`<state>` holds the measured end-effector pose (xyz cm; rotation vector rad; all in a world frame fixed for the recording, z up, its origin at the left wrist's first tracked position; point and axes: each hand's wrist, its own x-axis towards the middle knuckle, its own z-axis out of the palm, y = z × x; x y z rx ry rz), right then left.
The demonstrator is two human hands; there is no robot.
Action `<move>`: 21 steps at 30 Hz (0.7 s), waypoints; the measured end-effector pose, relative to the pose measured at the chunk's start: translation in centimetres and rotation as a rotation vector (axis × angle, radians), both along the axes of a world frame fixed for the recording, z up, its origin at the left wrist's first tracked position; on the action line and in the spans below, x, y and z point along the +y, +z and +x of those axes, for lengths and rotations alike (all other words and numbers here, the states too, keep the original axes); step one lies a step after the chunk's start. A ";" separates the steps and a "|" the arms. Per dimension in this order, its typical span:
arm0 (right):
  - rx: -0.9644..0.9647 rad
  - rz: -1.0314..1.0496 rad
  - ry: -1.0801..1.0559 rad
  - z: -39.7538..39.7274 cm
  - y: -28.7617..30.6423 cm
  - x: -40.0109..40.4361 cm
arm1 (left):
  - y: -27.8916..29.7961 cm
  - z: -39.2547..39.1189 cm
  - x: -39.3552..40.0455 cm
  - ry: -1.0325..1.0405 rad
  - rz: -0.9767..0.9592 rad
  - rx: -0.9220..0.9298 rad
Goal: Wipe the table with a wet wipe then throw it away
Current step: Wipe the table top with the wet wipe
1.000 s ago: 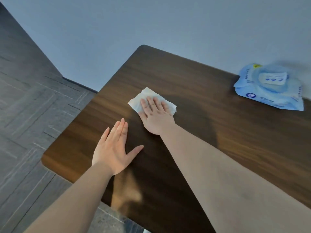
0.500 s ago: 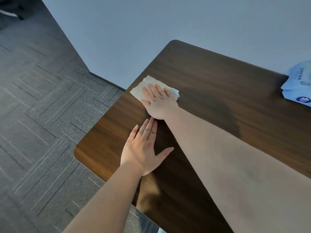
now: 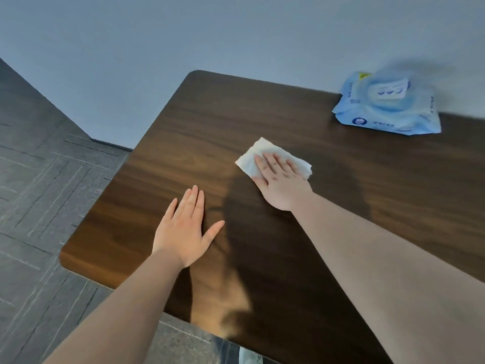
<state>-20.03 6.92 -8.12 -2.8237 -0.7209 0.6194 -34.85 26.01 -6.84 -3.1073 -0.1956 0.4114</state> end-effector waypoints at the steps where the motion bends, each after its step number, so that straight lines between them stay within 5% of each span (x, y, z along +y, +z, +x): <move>1: 0.001 -0.011 -0.037 -0.1 0.1 -2.1 | 0.0 0.5 -1.7 -0.034 -0.018 -0.005; 21: -0.018 -0.193 -1.009 -7.5 0.4 -54.4 | -1.5 9.8 -42.2 -0.749 -0.201 -0.024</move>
